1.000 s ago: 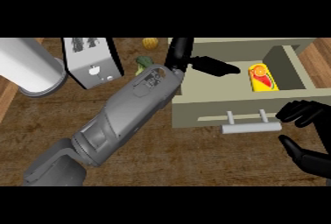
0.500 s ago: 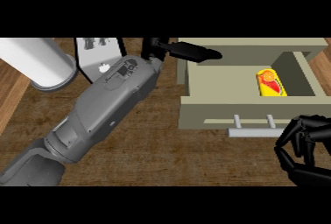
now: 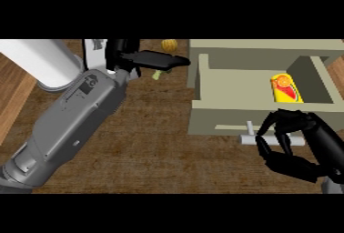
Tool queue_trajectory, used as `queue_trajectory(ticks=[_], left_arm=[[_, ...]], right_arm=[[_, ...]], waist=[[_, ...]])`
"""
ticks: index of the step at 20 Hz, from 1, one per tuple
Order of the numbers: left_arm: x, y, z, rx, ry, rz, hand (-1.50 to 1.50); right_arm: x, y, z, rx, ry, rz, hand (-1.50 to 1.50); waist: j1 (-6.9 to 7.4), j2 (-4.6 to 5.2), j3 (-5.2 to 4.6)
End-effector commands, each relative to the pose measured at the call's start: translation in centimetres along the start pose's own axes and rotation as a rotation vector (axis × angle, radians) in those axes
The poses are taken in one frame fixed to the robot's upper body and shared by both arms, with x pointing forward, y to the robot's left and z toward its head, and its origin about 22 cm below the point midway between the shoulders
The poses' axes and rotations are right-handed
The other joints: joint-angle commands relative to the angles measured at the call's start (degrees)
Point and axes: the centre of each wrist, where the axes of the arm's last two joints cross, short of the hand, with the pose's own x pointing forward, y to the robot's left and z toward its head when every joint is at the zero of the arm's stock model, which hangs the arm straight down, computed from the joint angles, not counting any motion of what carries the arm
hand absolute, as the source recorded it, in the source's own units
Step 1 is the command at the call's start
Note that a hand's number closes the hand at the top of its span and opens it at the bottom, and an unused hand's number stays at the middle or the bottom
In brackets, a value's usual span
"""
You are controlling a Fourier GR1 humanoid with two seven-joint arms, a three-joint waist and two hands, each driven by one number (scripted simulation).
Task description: Pick up the cup, place it into the drawer and close the drawer
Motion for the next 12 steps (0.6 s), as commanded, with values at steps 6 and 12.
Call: queue_trajectory(ticks=[6, 12], left_arm=[[-0.4, 6.9, 3.5, 0.033, 0.005, 0.010, -1.50], [-1.1, 9.5, 6.5, 0.053, 0.008, 0.019, -1.50]], right_arm=[[-2.3, 3.5, -3.0, 0.159, 0.053, 0.359, 1.50], [-5.8, 6.9, -6.6, 0.227, 0.072, 0.537, 1.50]], waist=[[0.85, 0.17, -0.02], [0.94, 0.49, 0.02]])
